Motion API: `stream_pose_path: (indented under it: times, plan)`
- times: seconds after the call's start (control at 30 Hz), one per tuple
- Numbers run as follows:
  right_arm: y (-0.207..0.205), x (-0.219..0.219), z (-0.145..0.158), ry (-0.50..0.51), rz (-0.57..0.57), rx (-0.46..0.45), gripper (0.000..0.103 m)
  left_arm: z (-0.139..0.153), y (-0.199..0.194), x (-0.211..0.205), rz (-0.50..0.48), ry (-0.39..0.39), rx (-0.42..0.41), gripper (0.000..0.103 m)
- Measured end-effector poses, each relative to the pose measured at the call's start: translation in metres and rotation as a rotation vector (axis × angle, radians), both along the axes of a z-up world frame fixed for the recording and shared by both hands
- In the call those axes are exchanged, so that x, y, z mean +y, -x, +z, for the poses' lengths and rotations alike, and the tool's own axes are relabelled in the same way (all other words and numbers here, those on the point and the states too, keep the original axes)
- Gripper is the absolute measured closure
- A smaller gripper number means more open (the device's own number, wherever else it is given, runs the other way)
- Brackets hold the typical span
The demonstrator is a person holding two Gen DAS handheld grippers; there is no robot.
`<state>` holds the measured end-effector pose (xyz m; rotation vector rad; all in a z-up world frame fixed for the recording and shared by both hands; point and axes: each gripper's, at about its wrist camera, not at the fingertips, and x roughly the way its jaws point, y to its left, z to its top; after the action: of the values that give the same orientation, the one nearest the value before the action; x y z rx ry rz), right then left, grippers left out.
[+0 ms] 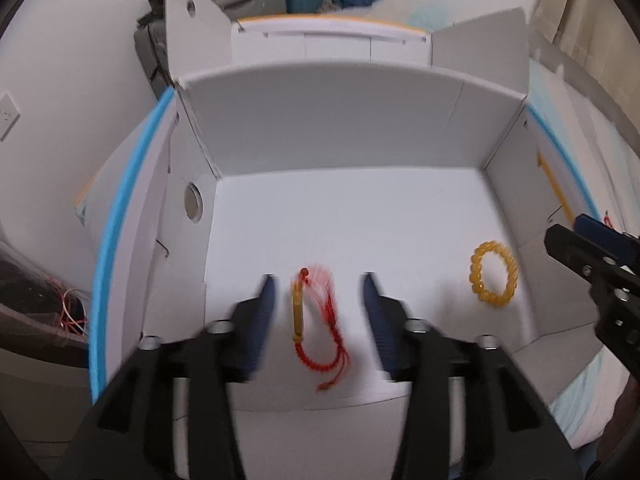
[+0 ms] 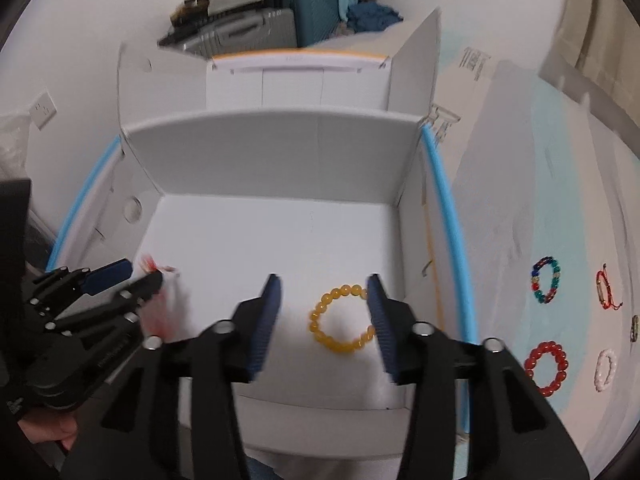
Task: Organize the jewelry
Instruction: 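Withdraw both open tools from the box back over the bed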
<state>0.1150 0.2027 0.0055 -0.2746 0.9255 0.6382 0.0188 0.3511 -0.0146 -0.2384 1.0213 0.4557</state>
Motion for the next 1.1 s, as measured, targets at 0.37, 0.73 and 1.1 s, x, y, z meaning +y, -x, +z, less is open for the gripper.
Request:
stream_pose_path:
  times: [0.37, 0.73, 1.1]
  plan:
    - [-0.02, -0.116, 0.049, -0.042, -0.156, -0.141, 0.018, 0.043, -0.017, -0.092, -0.151, -0.054, -0.132, 0.007]
    - [-0.053, -0.262, 0.028, 0.03, -0.363, -0.124, 0.013, 0.029, -0.059, -0.223, -0.375, -0.021, -0.143, 0.006]
    - [-0.084, -0.346, -0.019, 0.073, -0.48, -0.049, 0.013, 0.005, -0.071, -0.281, -0.385, -0.135, -0.155, 0.006]
